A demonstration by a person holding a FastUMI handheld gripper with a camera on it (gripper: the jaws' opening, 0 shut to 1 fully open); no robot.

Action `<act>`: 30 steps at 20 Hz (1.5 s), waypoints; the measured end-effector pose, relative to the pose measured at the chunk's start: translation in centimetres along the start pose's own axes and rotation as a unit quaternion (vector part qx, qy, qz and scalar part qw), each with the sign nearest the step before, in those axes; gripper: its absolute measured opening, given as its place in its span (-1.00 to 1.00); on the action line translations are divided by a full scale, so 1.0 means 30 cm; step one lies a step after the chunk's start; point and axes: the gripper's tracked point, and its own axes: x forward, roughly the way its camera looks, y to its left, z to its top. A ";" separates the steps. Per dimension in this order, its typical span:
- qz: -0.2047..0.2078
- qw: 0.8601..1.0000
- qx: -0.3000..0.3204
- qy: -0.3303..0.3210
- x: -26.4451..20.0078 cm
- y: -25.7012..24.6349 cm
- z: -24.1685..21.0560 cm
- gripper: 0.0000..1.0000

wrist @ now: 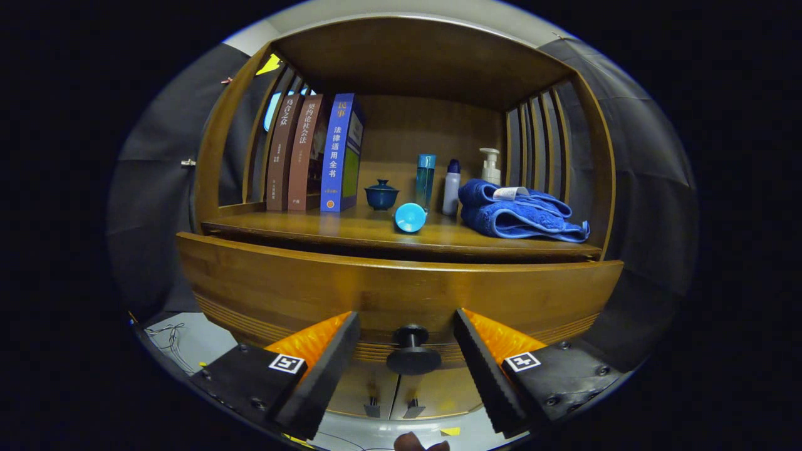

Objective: Pull open the drawer, take out the items inside it, and place them on the countertop above the cabinet.

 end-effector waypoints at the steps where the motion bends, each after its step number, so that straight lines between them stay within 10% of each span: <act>1: 0.000 1.000 -0.001 0.001 0.012 0.002 0.002 1.00; 12: 0.000 1.000 -0.014 0.002 0.065 0.008 0.049 0.96; 30: 0.015 0.990 0.047 -0.129 -0.352 -0.069 0.851 0.98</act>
